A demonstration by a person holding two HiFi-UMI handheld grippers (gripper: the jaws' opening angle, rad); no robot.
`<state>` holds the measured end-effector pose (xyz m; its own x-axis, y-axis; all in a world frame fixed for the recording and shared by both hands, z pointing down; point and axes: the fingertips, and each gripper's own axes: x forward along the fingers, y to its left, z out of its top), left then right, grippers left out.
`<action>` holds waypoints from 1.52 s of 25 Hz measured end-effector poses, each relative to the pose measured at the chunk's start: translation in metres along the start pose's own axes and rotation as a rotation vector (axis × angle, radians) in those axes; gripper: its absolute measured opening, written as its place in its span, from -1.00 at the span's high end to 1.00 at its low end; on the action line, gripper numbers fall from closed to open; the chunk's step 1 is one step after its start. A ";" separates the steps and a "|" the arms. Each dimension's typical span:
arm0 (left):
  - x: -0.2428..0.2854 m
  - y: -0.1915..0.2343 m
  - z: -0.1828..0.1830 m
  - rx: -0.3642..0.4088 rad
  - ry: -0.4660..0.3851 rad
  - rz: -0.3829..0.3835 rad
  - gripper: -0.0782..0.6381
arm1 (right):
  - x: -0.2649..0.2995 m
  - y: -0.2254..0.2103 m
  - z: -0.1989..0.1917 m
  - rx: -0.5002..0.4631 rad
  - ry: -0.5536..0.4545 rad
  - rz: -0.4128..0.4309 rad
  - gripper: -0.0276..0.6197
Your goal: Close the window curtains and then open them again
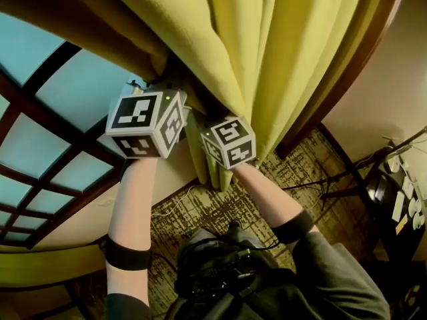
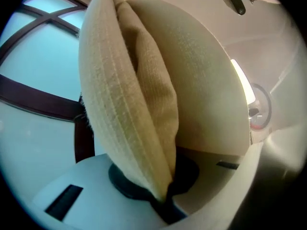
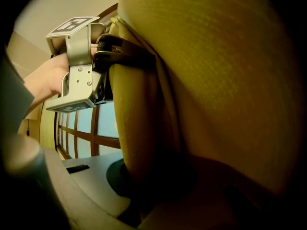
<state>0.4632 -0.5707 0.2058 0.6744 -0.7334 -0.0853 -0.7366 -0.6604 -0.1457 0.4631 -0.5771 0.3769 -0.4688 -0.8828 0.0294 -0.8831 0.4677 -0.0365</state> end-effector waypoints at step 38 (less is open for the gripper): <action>-0.101 0.150 0.197 0.117 -0.215 0.123 -0.11 | 0.077 0.080 -0.030 -0.009 0.093 0.131 0.83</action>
<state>0.2943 -0.5635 -0.0017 0.5846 -0.7477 -0.3151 -0.8113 -0.5360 -0.2333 0.3559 -0.6069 0.4066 -0.5796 -0.8064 0.1172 -0.8140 0.5797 -0.0366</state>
